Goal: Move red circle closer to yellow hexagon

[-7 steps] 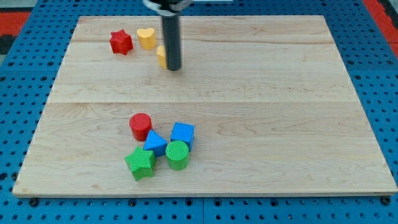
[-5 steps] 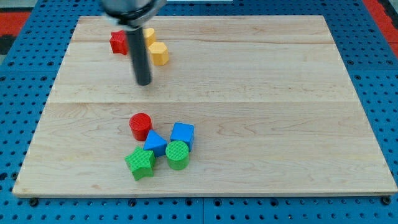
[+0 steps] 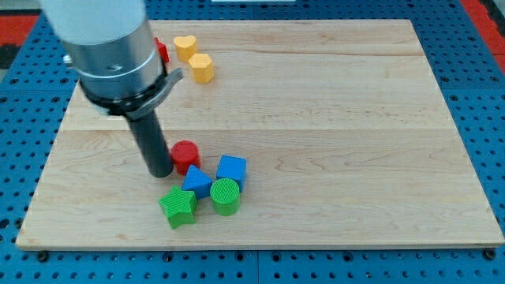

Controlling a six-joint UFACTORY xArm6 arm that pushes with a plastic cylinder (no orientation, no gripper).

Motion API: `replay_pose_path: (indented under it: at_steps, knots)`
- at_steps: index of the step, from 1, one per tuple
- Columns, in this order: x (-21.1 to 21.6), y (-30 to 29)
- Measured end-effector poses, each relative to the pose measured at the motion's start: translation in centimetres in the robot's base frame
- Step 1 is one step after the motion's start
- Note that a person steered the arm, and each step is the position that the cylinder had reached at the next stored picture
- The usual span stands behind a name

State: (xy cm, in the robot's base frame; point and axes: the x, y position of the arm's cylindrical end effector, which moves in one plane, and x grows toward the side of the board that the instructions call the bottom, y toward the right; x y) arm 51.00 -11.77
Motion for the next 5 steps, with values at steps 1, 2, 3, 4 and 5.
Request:
replay_pose_path:
  at_steps: [1, 2, 3, 4, 5]
  knots:
    - [-0.4, 3.5]
    - [-0.4, 7.3]
    - [-0.4, 10.4]
    - [-0.6, 10.4]
    - [-3.4, 9.9]
